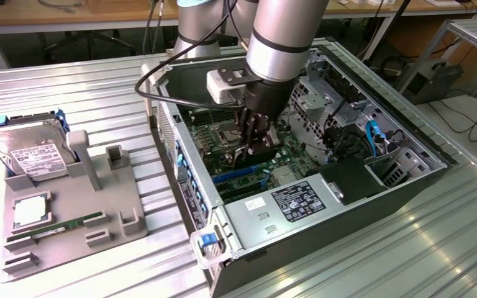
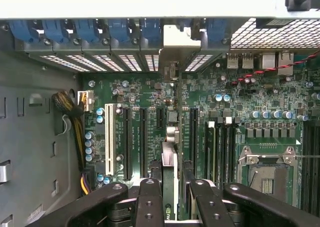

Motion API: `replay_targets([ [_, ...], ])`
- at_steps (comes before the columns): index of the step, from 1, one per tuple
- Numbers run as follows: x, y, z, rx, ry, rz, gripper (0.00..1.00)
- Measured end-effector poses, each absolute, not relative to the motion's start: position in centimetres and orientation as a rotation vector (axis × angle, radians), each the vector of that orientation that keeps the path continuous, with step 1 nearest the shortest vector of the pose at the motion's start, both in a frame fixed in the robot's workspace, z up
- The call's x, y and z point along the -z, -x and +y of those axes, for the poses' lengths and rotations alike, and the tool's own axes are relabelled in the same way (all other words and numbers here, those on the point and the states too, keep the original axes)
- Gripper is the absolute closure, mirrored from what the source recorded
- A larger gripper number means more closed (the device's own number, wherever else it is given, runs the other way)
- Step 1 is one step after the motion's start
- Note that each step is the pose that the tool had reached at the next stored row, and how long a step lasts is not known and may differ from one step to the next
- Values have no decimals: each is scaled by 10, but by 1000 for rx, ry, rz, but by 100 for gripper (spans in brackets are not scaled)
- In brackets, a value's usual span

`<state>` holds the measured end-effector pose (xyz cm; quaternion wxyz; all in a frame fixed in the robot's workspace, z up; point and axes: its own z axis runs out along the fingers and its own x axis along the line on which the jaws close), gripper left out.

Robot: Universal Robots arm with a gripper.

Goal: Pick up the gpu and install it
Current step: 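Insert the gpu into the slot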

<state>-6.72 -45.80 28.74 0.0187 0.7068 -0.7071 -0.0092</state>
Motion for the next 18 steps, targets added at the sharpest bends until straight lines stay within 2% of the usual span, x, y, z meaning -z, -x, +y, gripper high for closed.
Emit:
replay_targets([
  [18, -275, 70, -457, 30, -2181, -2210, 74],
])
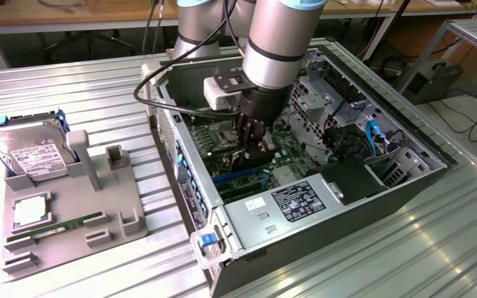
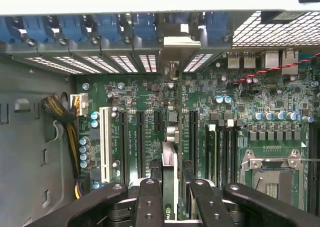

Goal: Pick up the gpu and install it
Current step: 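Insert the gpu into the slot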

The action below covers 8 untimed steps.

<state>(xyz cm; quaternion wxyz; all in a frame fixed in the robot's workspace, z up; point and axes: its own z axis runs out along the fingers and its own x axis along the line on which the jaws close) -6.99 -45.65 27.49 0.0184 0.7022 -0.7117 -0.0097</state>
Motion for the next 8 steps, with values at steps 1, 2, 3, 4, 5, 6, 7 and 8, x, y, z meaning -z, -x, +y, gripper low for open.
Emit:
replay_targets([
  [1, -275, 70, -456, 31, -2181, -2210, 74],
  [2, -274, 70, -456, 32, -2182, -2211, 74],
  [3, -274, 70, -456, 34, -2182, -2212, 74],
  [4, -274, 70, -456, 34, -2183, -2212, 74],
  [5, -274, 70, -456, 35, -2183, -2212, 74],
  [6, -273, 70, -456, 35, -2183, -2212, 74],
  [7, -273, 70, -455, 35, -2183, -2212, 74],
  [8, -273, 70, -455, 36, -2183, -2212, 74],
])
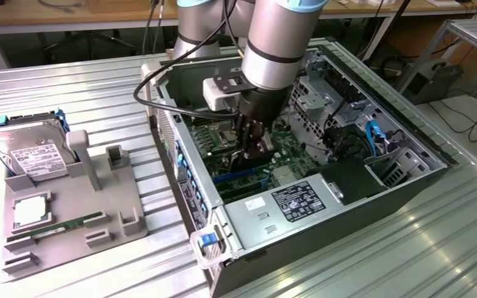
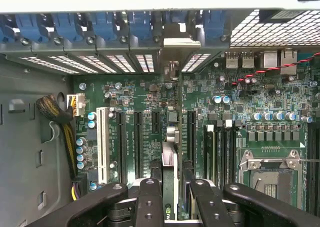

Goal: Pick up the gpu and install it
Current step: 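Insert the gpu into the slot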

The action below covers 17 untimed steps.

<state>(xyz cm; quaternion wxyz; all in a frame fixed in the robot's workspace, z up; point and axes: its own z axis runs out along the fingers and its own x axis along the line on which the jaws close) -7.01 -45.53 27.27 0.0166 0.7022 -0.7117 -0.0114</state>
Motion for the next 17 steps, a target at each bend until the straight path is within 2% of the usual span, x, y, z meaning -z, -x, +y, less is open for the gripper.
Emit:
replay_targets([
  [17, -260, 73, -454, 45, -2188, -2217, 74],
])
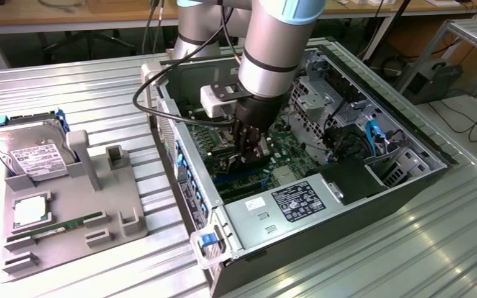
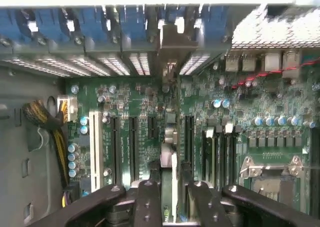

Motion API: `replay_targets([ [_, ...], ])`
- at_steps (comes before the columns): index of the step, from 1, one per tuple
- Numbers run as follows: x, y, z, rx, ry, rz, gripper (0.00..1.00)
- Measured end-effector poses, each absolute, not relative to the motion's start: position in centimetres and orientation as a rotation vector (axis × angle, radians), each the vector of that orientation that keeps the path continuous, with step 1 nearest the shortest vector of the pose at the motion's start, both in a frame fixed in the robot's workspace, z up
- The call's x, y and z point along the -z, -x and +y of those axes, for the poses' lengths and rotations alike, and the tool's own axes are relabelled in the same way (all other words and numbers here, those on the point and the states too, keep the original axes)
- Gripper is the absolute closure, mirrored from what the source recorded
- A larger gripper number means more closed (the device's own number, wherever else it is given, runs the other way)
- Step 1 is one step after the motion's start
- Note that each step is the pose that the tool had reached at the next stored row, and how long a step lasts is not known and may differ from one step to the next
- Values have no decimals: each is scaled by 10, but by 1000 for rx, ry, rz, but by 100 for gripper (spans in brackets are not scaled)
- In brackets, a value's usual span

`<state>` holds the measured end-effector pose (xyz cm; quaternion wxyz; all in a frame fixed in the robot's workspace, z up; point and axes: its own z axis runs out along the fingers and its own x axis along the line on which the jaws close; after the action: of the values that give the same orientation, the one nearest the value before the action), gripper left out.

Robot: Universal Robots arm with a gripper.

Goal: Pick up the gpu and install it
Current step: 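Insert the gpu into the slot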

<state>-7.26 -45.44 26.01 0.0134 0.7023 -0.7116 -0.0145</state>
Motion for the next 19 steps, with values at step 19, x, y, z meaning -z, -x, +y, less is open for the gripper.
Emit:
replay_targets([
  [19, -260, 73, -454, 45, -2188, -2217, 66],
])
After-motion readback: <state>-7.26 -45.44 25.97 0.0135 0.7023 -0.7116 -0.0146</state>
